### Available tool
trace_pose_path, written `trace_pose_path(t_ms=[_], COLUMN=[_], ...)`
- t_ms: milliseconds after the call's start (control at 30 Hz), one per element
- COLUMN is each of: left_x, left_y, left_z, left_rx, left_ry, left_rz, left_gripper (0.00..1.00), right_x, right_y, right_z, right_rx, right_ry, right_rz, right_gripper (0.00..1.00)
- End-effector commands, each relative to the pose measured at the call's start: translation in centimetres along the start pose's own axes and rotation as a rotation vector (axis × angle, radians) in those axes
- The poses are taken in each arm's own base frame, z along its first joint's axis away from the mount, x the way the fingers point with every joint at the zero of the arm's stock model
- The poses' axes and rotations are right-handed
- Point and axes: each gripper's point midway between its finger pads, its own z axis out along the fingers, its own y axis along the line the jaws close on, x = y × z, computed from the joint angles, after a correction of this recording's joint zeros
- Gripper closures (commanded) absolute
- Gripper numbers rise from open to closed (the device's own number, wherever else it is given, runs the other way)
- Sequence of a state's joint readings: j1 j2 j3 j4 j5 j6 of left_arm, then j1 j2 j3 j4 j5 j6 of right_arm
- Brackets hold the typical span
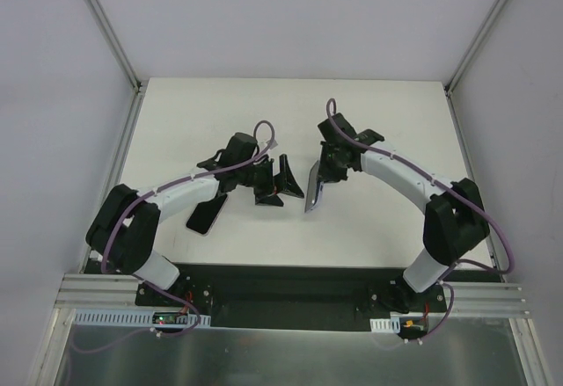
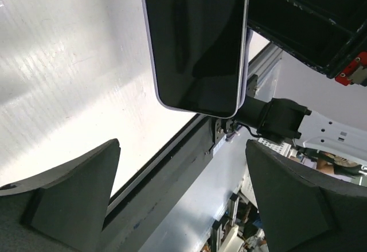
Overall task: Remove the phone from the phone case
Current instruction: Remove the phone case from the phone.
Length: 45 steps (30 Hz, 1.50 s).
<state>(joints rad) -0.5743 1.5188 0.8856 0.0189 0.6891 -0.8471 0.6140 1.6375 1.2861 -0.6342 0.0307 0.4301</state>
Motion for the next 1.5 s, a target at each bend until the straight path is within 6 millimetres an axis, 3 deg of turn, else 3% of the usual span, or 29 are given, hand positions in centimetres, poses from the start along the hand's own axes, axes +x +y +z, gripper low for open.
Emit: trace_pose_path(t_ms=[0,167,367,767,1200,1467], left_x=[-0.7,-1.0,-1.2,-1.0,0.5,1.3], left_y=[-0.4,-0.5,-1.1,1.5,2.7,5.7], left_z=[1.0,2.5,4.6,5.4,6.3,6.9], left_rx=[-0.049,-0.085,-0.15,-0.336,-0.483,-0.603], left_ry=[-0.051,-0.061,-0.043,-0.058,-0.063,-0.068], left_rz=[0.072,0.066,0.093,0.154,0.264,0.318], left_gripper=[0.12,0.15,0.19,0.31,0.34,0.5], right_x=[-1.3,-1.2,-0.5,0.0,0.6,1.2], right_y=[-0.1,-1.0,-0.6,-0.7,-0.2,0.4], right_z=[-1.0,-0.6,-0.5,-0.8,-0.6,0.0], right_rx=[0.07,0.178,0.176,0.177,0.167,0.132], right_ry=[-0.053,-0.037,-0.013,0.003,0.022,0.054], right_rz=[0.038,0.022,0.013,-0.002,-0.002,0.0], right_gripper=[0.99,0.99,0.99,0.99,0.99,0.99])
